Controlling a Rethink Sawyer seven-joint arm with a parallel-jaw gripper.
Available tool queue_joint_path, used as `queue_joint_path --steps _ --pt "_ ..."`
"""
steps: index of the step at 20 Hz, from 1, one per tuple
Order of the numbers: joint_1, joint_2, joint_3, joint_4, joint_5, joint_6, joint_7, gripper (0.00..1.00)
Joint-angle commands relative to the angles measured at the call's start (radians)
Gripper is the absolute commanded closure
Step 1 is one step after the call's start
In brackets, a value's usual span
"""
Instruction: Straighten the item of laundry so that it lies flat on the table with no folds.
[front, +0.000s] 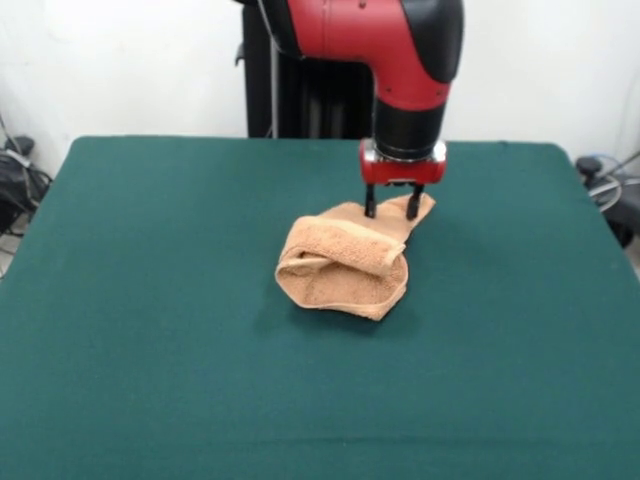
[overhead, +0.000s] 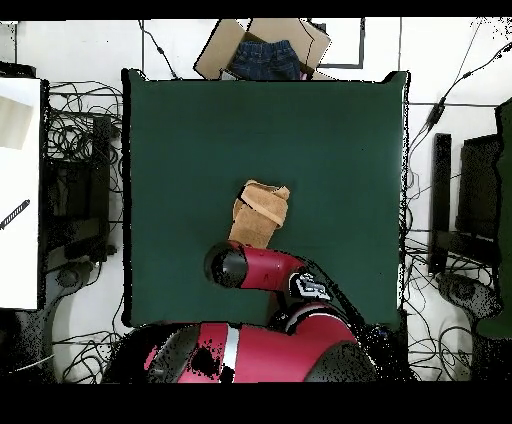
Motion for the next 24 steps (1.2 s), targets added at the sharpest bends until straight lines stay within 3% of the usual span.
queue_joint_path --steps 1,3,4,19,24 --pt "-0.009 0.093 0.094 -0.095 -0.039 -0.089 0.112 0.00" --pt "-0.017 0.094 0.103 -0.085 -0.046 -0.105 0.117 0.00" --pt "-0.021 0.095 0.106 -0.081 -0.053 -0.112 0.122 1.00" --pt "-0.020 0.084 0.103 -0.062 -0.054 -0.138 0.149 1.00" --pt "-0.008 0.013 0.097 -0.019 -0.034 -0.053 0.151 1.00"
